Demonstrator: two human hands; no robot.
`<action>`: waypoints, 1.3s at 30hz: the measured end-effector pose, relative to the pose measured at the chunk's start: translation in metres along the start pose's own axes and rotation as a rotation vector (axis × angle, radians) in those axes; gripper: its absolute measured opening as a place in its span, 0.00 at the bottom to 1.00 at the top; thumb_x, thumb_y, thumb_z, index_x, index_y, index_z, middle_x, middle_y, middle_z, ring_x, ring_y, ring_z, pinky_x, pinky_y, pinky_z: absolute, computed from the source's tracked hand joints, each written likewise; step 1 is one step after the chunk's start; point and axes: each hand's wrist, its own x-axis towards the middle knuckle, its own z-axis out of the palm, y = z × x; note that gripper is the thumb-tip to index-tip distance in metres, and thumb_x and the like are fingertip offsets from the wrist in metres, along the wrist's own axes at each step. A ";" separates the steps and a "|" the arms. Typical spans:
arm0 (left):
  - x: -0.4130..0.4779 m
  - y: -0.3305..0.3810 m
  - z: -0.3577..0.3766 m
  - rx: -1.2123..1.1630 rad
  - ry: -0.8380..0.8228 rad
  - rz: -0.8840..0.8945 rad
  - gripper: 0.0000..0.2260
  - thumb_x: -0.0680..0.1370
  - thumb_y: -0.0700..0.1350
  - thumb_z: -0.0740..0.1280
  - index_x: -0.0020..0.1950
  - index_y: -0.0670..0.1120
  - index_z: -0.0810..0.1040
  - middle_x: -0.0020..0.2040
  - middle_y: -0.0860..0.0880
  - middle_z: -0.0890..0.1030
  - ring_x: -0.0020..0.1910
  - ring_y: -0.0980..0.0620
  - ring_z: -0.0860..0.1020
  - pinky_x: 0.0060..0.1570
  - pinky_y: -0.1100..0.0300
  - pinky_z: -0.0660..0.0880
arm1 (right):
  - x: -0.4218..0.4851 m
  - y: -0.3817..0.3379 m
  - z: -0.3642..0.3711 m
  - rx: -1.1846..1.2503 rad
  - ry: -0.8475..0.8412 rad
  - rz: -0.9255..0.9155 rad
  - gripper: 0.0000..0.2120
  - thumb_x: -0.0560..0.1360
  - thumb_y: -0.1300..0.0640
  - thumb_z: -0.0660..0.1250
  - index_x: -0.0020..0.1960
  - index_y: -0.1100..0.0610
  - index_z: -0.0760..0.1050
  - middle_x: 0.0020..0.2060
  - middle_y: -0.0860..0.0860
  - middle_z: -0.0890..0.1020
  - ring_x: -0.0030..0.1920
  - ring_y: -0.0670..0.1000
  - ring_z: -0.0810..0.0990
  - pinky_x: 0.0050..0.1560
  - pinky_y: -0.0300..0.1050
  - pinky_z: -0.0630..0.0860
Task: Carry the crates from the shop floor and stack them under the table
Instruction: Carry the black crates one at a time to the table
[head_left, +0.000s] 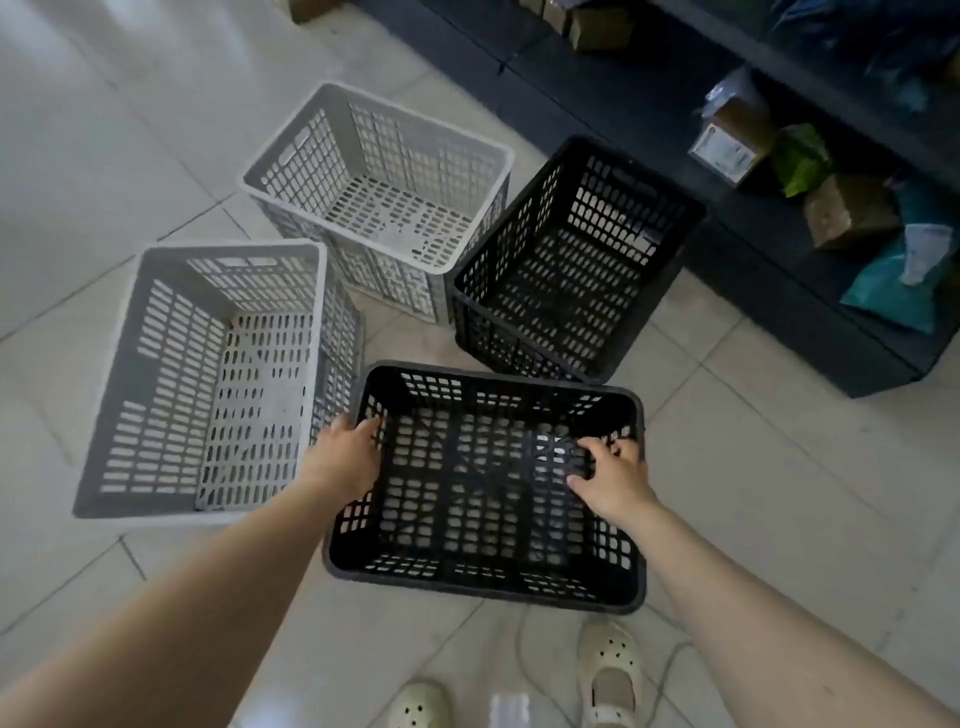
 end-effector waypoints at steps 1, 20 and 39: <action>0.001 -0.005 0.006 0.004 -0.028 -0.025 0.23 0.81 0.50 0.54 0.77 0.54 0.60 0.75 0.42 0.62 0.72 0.40 0.65 0.69 0.44 0.67 | 0.002 0.002 0.008 -0.004 -0.006 0.025 0.28 0.74 0.44 0.64 0.72 0.42 0.61 0.73 0.55 0.55 0.72 0.61 0.59 0.70 0.55 0.64; -0.010 -0.039 0.107 -0.208 -0.192 -0.113 0.26 0.82 0.45 0.55 0.80 0.53 0.52 0.80 0.43 0.50 0.79 0.43 0.50 0.74 0.50 0.59 | -0.003 0.042 0.084 -0.084 0.067 0.144 0.24 0.78 0.50 0.62 0.73 0.40 0.62 0.77 0.54 0.43 0.76 0.61 0.45 0.73 0.61 0.54; -0.005 -0.052 0.132 -0.413 0.055 -0.260 0.28 0.79 0.38 0.58 0.78 0.42 0.53 0.75 0.37 0.60 0.72 0.36 0.64 0.71 0.43 0.64 | 0.019 0.069 0.103 -0.068 0.171 0.260 0.25 0.76 0.58 0.61 0.72 0.44 0.63 0.71 0.59 0.53 0.64 0.61 0.64 0.64 0.56 0.69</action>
